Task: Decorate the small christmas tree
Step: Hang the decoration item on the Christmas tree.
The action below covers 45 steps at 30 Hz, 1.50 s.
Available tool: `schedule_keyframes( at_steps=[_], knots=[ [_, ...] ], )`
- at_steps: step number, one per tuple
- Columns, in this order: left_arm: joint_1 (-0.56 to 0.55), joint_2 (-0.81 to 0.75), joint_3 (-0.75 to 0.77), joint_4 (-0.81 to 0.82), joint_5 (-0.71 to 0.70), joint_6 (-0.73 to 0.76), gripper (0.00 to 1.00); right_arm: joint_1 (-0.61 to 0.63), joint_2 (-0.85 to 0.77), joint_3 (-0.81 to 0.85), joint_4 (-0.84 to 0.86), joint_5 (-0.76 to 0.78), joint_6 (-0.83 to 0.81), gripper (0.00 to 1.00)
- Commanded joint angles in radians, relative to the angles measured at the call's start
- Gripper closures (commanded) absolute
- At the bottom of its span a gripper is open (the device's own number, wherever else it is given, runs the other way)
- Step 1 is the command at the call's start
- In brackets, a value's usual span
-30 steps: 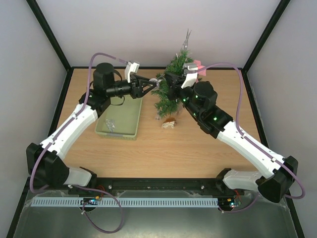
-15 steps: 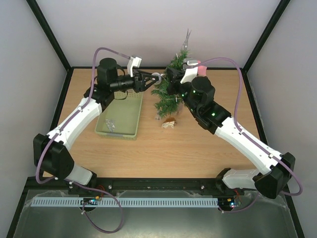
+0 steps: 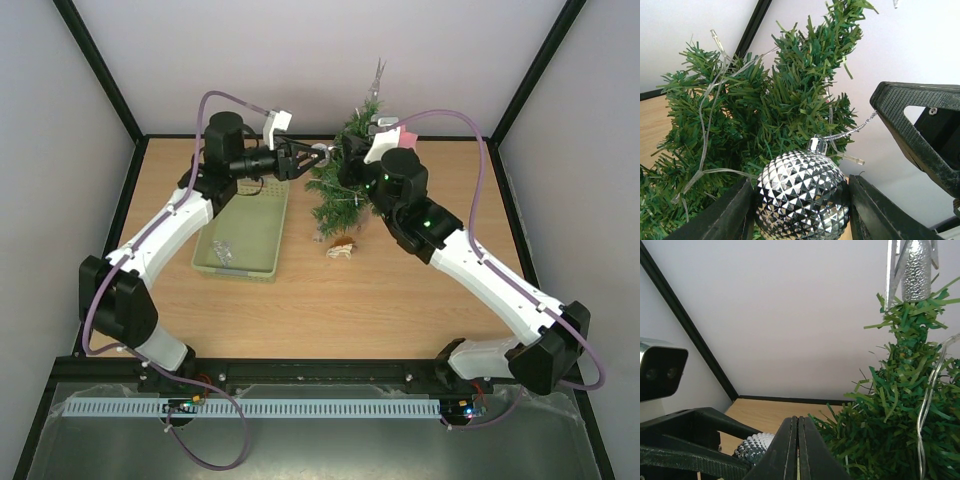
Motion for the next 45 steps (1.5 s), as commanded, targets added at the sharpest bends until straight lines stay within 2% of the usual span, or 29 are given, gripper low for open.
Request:
schedule_keyframes(
  at_steps=[1,26,45],
  knots=[
    [0.003,0.025,0.033,0.041,0.034,-0.018,0.67,-0.011,0.011,0.04,-0.025,0.017,-0.004,0.98],
    [0.027,0.075,0.081,0.043,0.046,-0.044,0.69,-0.03,0.051,0.081,-0.018,-0.038,-0.043,0.98],
    [0.023,-0.014,-0.037,0.111,0.071,-0.08,0.69,-0.03,-0.013,0.026,-0.002,-0.079,-0.008,0.98]
  ],
)
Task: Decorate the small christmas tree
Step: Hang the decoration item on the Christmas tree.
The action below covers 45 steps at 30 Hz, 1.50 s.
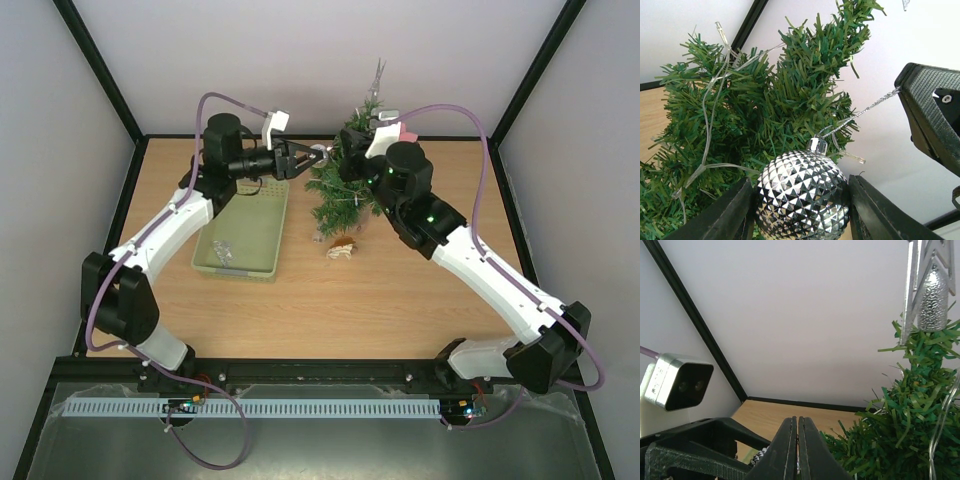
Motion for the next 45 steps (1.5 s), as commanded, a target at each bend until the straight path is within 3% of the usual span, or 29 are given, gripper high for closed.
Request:
schedule_keyframes(
  at_steps=[1,45],
  knots=[
    [-0.002,-0.04,-0.017,0.051,0.023,-0.013,0.69,-0.003,-0.03,-0.017,0.007,-0.009,0.011,0.98],
    [-0.004,0.064,0.055,0.123,0.003,-0.074,0.68,-0.028,0.049,0.02,0.077,0.074,-0.043,0.98]
  ],
)
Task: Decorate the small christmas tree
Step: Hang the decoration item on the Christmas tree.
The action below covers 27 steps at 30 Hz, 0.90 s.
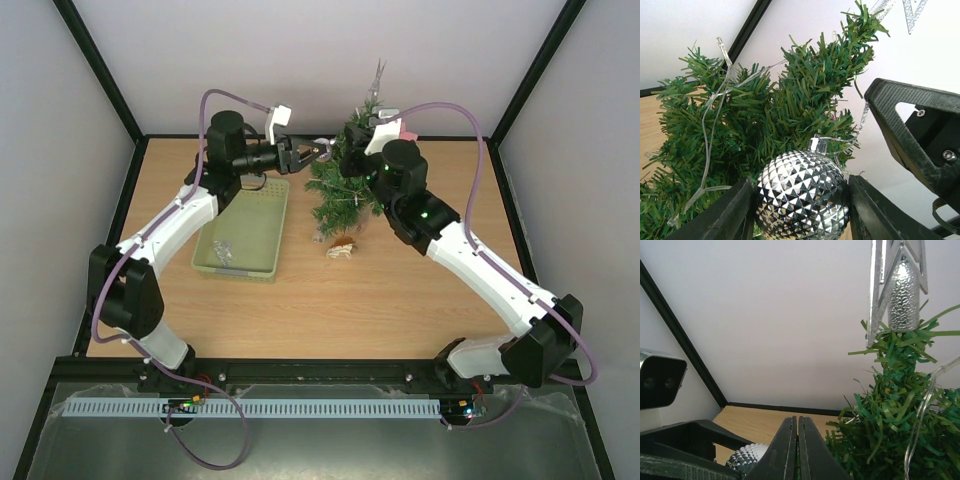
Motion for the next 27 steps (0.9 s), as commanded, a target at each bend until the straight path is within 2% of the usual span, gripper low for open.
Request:
schedule_keyframes(
  at_steps=[1,27],
  knots=[
    [0.004,0.025,0.039,0.041,0.006,-0.006,0.68,-0.011,0.022,0.034,0.035,0.02,-0.021,0.98],
    [0.021,0.011,0.001,0.094,0.011,-0.043,0.69,-0.035,0.022,0.026,0.105,-0.038,-0.023,0.98]
  ],
)
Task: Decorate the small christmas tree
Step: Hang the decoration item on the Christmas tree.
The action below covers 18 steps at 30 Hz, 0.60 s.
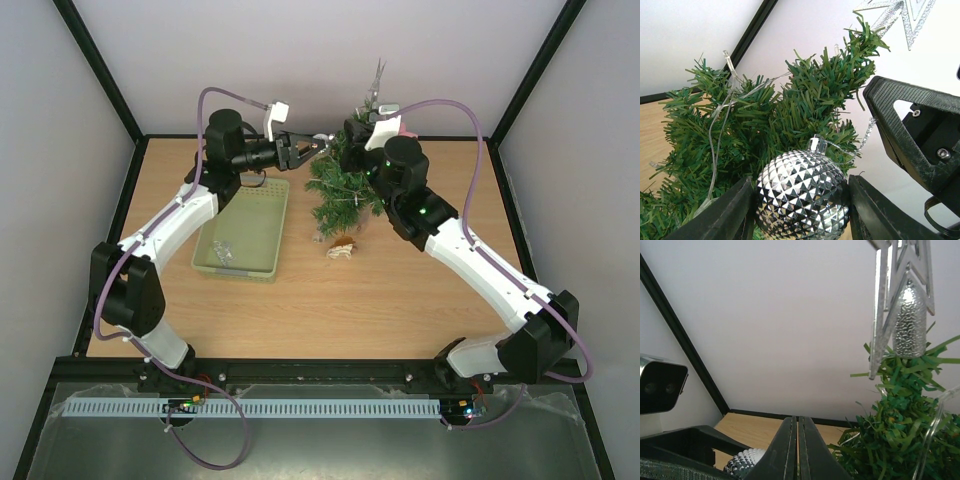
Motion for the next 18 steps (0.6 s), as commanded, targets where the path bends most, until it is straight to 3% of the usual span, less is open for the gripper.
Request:
schedule_keyframes(
  at_steps=[1,18],
  knots=[
    [0.007,-0.005,-0.009,0.049,0.009,-0.012,0.69,-0.007,-0.004,0.022,0.042,0.007,-0.004,0.98],
    [0.01,0.017,-0.018,0.053,0.022,-0.035,0.68,-0.014,0.008,0.002,0.04,0.004,-0.017,0.98]
  ],
)
